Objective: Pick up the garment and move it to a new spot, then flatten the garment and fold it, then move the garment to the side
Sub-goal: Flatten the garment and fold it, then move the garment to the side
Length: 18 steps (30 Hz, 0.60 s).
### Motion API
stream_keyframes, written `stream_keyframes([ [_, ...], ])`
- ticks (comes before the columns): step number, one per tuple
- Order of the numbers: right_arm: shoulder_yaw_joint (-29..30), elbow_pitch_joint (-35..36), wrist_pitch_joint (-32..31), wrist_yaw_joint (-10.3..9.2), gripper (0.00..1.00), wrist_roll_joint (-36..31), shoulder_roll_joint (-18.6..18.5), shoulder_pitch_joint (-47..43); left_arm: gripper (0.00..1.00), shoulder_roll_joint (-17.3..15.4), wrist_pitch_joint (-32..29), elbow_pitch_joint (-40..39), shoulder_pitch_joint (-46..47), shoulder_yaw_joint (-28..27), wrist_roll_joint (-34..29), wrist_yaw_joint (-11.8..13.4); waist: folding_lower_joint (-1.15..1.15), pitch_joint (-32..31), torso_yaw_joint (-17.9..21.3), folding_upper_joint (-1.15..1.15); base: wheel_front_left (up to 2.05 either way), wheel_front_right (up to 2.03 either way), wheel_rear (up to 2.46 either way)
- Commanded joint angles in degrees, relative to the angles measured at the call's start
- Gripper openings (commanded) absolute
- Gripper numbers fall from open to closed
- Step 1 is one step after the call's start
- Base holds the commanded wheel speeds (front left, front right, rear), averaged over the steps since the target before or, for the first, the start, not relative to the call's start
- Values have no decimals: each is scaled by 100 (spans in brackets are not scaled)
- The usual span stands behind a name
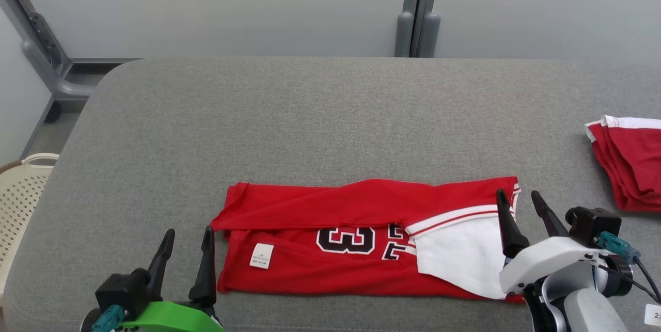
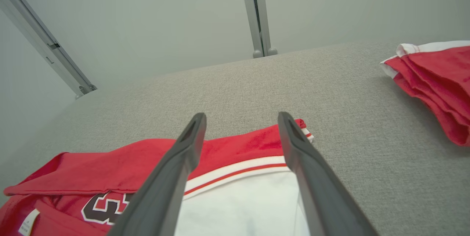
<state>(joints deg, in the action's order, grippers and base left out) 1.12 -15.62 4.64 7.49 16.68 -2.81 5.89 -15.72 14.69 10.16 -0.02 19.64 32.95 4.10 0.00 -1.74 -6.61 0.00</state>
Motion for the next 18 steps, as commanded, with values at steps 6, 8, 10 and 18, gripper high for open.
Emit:
stream_keyframes([
  [6,80,95,-133,0,100,-112,-20,-97,100,-22,-6,-2,-2,36,-26,51,0,-2,-26,0,0,0,0],
  [8,139,142,-216,0,100,-161,-22,-102,100,-17,-15,-11,4,40,-4,52,0,-4,-39,0,0,0,0],
  [10,288,198,-320,0,100,-212,-24,-111,100,-21,-15,-15,-6,45,19,52,0,-3,-53,0,0,0,0],
  [18,1142,307,-1877,0,100,-617,-20,-151,100,-38,-11,51,14,62,44,-13,0,2,-117,0,0,0,0],
])
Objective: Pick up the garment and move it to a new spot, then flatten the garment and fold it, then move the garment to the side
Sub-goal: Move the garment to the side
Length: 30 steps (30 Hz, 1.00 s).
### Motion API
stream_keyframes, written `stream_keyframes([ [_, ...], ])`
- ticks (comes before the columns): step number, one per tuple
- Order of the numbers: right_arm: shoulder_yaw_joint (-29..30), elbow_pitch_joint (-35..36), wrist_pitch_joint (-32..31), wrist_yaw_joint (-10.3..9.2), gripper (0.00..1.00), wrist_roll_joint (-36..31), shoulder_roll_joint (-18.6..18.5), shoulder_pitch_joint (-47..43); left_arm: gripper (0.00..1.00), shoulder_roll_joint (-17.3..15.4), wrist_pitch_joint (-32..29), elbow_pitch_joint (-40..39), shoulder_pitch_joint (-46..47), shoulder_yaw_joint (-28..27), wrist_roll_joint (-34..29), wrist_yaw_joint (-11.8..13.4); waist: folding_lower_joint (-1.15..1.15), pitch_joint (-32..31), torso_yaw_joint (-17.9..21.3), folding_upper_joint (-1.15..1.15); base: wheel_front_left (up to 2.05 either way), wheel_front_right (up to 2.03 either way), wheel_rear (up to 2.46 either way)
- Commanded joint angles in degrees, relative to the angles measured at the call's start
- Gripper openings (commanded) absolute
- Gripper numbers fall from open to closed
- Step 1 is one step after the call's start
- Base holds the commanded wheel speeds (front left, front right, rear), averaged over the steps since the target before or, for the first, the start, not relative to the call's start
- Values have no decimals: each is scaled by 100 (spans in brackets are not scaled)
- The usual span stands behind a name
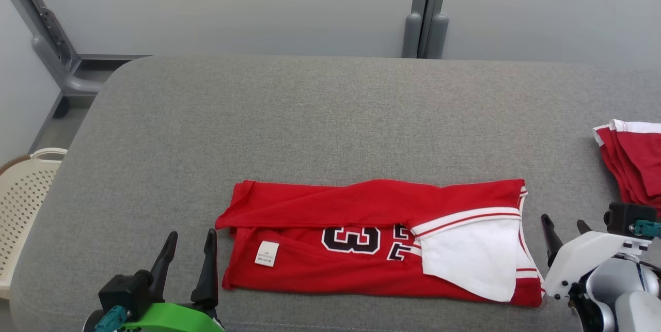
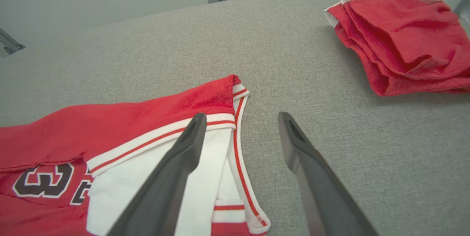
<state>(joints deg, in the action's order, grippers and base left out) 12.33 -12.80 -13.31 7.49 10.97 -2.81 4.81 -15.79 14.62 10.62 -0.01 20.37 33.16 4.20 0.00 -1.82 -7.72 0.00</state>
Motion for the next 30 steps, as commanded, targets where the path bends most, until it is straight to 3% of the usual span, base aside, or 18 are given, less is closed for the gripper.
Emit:
stream_keyframes([
  [1,117,54,-339,0,100,-59,-19,-26,100,-26,1,10,24,-11,24,-26,0,22,-10,0,0,0,0],
  [7,471,291,-1690,0,100,-315,-21,156,100,11,-27,-37,44,27,59,-33,0,102,-56,0,0,0,0],
  [13,289,519,-2461,0,100,-370,-23,271,100,-27,-48,-34,106,57,77,-66,0,204,-101,0,0,0,0],
  [21,143,378,-2747,0,100,-529,-21,434,100,-53,-75,-9,216,73,87,-79,0,391,-177,0,0,0,0],
  [30,259,-154,-2587,0,100,-566,-21,701,100,-38,-39,8,377,91,17,-100,0,611,-341,0,0,0,0],
])
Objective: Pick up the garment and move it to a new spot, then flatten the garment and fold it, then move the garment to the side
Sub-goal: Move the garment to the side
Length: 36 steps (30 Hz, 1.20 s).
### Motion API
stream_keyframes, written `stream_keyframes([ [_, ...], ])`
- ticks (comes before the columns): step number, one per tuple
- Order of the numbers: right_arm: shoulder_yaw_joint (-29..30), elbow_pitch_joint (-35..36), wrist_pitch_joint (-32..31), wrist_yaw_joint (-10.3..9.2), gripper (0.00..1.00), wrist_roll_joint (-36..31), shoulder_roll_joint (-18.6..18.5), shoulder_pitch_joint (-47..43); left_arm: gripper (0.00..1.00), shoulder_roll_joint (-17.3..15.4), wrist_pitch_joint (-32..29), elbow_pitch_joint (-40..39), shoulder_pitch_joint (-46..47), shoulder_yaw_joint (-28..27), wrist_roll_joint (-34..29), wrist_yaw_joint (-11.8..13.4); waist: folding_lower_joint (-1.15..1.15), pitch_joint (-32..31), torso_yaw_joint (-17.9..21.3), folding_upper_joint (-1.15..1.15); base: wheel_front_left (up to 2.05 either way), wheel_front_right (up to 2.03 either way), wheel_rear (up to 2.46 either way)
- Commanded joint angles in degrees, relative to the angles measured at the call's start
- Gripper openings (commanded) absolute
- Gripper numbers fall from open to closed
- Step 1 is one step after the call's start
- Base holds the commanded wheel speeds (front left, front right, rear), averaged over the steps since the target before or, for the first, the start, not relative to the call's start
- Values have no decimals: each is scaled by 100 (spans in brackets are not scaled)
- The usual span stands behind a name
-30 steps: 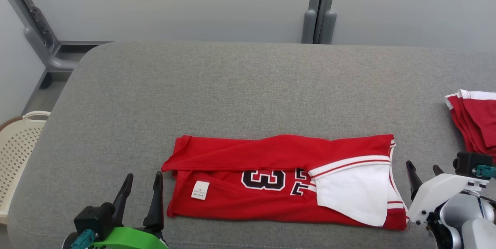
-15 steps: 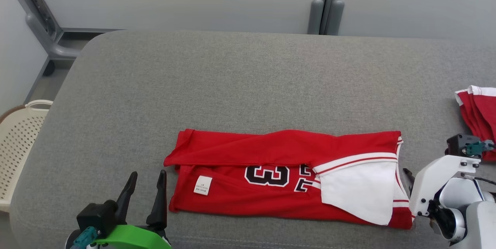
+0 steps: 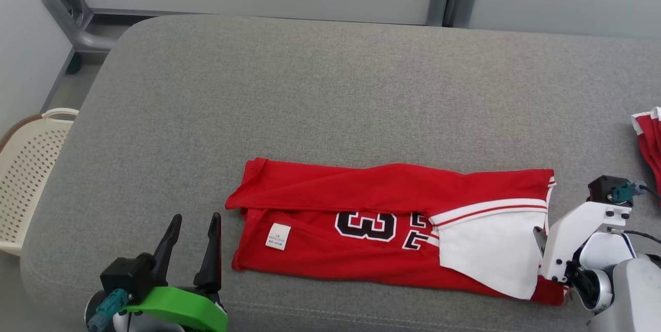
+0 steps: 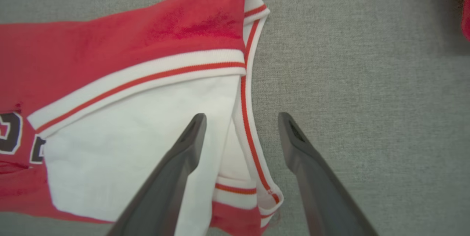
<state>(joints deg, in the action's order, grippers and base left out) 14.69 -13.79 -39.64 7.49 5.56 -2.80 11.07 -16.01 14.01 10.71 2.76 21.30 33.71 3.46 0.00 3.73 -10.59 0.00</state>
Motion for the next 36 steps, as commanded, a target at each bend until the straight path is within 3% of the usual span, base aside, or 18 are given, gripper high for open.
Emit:
stream_keyframes([
  [1,29,-124,44,0,100,-2,-22,88,100,-16,26,1,106,1,-41,-24,0,71,-72,0,0,0,0],
  [17,165,-878,-2,1,100,76,8,258,100,-3,53,73,263,39,-36,-48,0,306,-372,0,0,0,0],
  [18,159,-895,-13,1,83,100,14,274,100,-5,54,73,265,39,-33,-50,0,315,-389,0,0,0,0],
  [19,145,-904,-18,2,51,111,17,293,100,-5,55,74,270,38,-28,-44,0,322,-402,0,0,0,0],
  [22,77,-901,-50,4,0,161,24,324,100,-7,61,98,276,36,-8,-47,0,325,-429,0,0,0,0],
  [36,342,-449,-210,0,0,-37,-45,329,100,11,66,116,247,40,35,-19,0,272,-363,0,0,0,0],
])
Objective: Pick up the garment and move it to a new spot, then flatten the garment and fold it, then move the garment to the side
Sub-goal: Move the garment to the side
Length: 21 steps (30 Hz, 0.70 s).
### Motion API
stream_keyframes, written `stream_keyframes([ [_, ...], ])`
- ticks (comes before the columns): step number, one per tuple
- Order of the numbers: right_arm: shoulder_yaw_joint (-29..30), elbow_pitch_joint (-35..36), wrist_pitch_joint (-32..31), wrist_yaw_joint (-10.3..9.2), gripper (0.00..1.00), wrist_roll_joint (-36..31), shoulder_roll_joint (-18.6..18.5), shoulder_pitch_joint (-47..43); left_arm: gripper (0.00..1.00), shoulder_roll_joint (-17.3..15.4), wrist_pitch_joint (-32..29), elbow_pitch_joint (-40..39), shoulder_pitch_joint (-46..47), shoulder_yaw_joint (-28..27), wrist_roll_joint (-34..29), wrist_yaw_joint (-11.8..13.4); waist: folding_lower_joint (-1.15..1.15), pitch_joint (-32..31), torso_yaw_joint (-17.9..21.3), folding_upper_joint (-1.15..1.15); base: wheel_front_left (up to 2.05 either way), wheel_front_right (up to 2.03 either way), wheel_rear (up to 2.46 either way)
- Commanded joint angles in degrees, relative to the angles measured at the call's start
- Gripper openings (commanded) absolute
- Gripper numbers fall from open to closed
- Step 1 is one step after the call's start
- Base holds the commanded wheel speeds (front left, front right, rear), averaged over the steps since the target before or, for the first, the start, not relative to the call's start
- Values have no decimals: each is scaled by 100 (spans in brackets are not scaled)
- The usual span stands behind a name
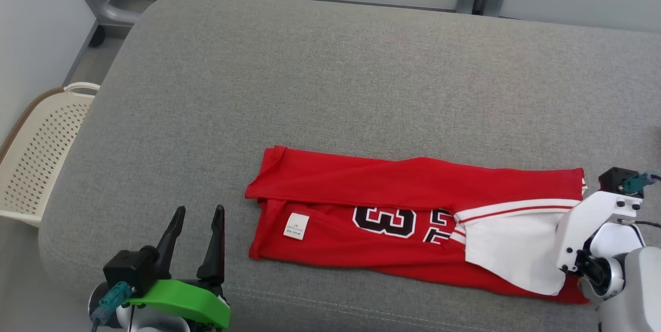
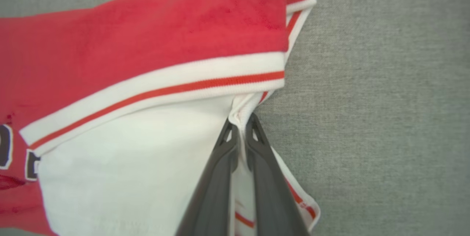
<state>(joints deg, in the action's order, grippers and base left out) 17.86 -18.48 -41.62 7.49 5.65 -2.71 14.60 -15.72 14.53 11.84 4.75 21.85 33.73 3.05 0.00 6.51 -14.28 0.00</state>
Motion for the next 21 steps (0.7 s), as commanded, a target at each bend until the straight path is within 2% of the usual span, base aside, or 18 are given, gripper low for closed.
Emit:
stream_keyframes([
  [1,80,103,-72,-1,0,-101,-86,-50,100,-19,15,1,45,-11,32,24,0,-13,13,0,0,0,0],
  [15,768,1255,-877,-5,0,-398,-842,-423,100,-59,14,17,-107,53,56,14,0,-167,159,0,0,0,0],
  [21,969,1575,-1053,-5,0,-566,-1023,-494,100,-61,-13,-6,-162,105,71,35,0,-290,206,0,0,0,0],
])
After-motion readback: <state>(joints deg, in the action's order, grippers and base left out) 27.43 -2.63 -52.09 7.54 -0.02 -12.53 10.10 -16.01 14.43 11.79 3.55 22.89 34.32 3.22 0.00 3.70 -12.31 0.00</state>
